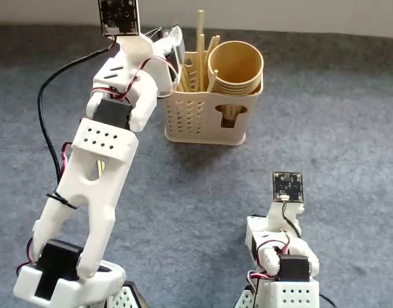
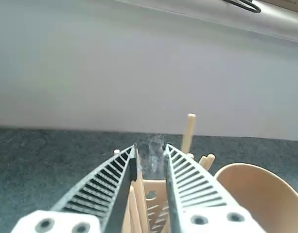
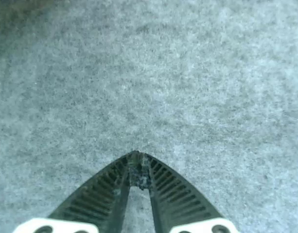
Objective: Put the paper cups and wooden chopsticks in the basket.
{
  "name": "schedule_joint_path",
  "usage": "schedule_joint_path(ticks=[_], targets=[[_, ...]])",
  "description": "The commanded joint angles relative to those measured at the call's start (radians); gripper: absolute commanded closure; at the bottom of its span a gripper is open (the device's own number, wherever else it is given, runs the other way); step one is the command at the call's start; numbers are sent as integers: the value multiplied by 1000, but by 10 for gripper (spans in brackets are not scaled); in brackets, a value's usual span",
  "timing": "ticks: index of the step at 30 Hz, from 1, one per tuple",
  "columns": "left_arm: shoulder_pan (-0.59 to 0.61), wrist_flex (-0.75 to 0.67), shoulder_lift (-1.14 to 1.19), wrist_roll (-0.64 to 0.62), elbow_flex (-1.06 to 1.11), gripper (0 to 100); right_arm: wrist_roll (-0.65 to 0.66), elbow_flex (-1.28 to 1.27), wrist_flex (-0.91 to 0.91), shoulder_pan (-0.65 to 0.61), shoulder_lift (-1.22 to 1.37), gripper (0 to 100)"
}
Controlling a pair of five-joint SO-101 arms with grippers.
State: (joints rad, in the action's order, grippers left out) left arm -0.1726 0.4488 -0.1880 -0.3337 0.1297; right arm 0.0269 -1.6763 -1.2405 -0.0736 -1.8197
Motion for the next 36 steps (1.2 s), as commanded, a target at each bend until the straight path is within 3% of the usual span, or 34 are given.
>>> schedule_joint_path(ticks=[1, 9, 26, 30, 36], targets=[[18, 17, -71, 6, -22, 921, -6, -153, -7, 12, -15, 993], [28, 256, -189, 6, -24, 928, -6, -153, -7, 12, -15, 993], [349, 907, -246, 32, 4, 923, -6, -153, -7, 12, -15, 993], [417, 910, -248, 190, 191, 923, -6, -153, -7, 12, -15, 993], [449, 612, -248, 282, 504, 923, -6, -153, -7, 12, -15, 993]])
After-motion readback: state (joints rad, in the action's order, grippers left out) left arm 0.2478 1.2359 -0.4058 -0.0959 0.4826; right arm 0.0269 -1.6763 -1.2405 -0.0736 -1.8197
